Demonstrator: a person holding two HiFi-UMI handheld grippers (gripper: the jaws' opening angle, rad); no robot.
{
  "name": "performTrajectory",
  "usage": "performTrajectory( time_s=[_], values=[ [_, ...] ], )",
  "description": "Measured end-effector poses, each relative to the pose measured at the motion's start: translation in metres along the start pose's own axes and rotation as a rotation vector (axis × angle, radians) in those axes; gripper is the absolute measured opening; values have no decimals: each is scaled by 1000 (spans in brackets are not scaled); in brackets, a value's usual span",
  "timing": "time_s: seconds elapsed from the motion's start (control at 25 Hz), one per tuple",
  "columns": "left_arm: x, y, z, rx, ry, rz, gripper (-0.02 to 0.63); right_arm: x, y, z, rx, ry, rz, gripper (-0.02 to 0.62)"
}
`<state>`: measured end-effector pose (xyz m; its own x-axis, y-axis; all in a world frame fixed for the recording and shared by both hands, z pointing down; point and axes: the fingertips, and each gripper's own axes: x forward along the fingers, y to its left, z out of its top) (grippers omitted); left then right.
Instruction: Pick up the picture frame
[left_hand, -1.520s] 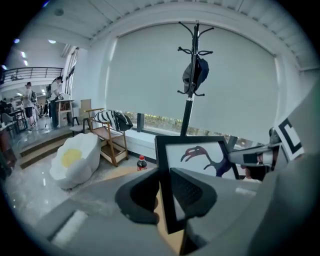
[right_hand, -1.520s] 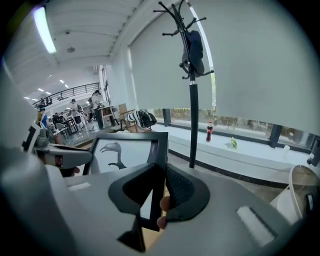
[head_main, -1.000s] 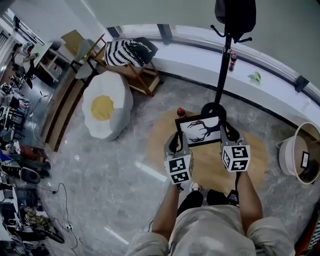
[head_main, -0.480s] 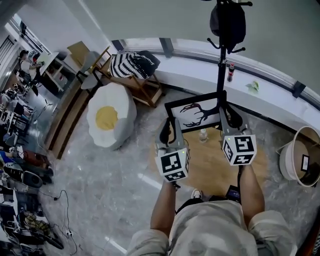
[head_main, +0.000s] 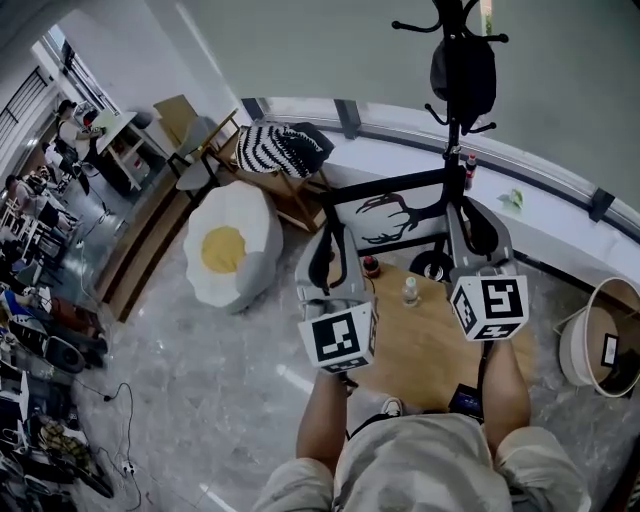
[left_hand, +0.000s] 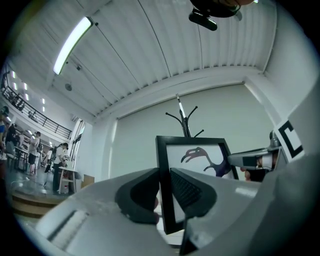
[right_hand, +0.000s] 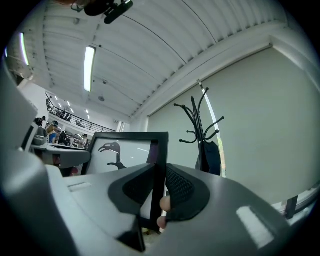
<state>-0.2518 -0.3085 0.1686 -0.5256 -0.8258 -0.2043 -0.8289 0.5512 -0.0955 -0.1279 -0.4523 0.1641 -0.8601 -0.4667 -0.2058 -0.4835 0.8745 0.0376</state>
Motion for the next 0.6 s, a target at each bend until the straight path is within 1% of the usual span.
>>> performTrajectory(
  time_s=[0.12, 0.28, 0.4, 0.6],
  values=[
    [-1, 0, 12, 35, -32, -3, 80, -2, 1, 12, 4, -31, 1, 69],
    [-10, 3, 29, 7, -85, 23, 80, -5, 6, 26, -1, -69, 7, 69],
    [-18, 4, 38, 16, -127, 28, 80, -10, 10, 35, -2, -106, 7, 69],
    [-21, 4, 44, 30, -152, 19, 80, -15, 11, 44, -18, -157, -6, 69]
  ],
)
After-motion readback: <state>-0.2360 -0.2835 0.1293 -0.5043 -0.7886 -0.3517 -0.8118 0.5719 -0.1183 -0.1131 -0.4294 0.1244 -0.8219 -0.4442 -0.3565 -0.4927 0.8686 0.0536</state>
